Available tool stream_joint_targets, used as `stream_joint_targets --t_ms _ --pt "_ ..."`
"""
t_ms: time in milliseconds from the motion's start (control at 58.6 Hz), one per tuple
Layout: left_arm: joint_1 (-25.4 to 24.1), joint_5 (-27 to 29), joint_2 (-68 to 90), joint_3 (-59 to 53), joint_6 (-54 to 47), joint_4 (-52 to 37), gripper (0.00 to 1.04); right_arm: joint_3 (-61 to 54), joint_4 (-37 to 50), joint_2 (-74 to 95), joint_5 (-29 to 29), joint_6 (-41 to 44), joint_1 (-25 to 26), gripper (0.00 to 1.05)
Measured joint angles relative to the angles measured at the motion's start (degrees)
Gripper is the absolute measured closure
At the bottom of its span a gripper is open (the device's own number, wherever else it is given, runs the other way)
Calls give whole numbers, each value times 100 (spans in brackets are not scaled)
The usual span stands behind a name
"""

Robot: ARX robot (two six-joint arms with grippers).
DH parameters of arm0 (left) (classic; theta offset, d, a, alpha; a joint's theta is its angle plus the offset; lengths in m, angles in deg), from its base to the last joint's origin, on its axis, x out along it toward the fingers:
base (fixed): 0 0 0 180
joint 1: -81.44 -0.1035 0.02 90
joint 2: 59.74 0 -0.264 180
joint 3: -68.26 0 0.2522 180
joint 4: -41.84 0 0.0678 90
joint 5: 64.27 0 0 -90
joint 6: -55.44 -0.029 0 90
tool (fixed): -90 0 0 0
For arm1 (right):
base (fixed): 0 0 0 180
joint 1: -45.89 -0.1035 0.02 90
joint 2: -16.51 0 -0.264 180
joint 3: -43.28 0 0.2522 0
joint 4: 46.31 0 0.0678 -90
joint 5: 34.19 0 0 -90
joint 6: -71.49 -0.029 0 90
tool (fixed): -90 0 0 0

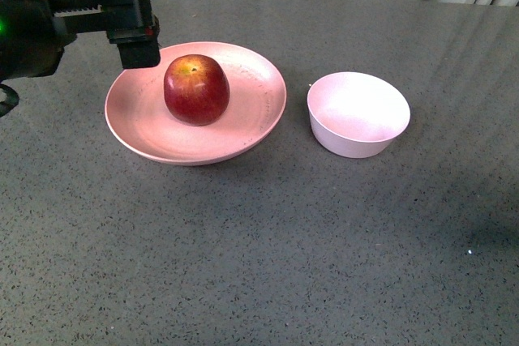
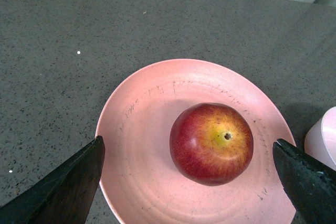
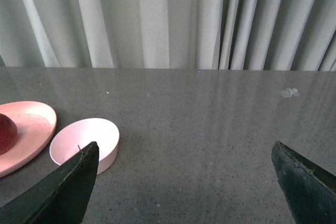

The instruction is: Move apple from plate to bowl

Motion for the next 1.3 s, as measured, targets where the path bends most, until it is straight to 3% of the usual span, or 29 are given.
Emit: stream_joint_targets --t_ms 734,1298 --pt "487 -17 1261 942 -380 76 9 -2 0 0 0 0 0 9" --pt "494 76 1906 1587 -505 481 9 -2 0 0 0 0 0 9"
